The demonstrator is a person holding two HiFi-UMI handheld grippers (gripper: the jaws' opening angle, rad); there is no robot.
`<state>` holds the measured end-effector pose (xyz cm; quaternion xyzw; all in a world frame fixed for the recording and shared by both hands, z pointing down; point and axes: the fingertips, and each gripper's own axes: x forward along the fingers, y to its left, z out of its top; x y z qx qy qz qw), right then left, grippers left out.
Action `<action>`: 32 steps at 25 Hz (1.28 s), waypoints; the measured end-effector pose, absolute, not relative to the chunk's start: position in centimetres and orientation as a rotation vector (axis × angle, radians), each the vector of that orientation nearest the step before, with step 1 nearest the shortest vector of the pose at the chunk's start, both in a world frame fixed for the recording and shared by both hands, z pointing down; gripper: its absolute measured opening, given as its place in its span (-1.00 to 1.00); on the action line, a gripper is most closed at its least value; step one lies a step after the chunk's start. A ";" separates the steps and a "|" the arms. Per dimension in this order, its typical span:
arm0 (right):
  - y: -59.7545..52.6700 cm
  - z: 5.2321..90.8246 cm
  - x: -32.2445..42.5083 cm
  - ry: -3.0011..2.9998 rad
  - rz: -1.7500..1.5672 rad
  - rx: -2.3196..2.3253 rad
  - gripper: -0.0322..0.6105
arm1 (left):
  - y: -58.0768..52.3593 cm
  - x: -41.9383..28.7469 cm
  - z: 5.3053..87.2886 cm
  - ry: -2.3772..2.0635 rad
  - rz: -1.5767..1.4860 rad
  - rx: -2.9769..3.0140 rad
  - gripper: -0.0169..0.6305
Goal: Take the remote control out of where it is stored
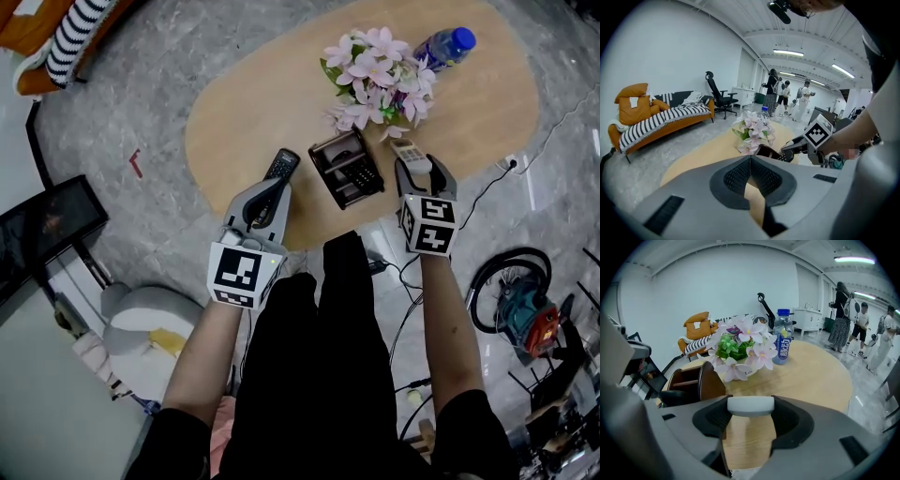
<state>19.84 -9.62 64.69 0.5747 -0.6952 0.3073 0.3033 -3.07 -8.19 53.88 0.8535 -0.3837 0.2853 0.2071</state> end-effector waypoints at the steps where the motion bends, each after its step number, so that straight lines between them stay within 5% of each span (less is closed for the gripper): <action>1: -9.4 64.9 19.8 -1.845 0.812 1.517 -0.08 | -8.2 -3.1 54.1 -1.069 0.795 2.374 -0.92; 32: -5.6 73.6 20.5 -1.769 0.850 1.383 -0.08 | -5.0 -5.7 60.4 -1.099 0.805 2.284 -0.93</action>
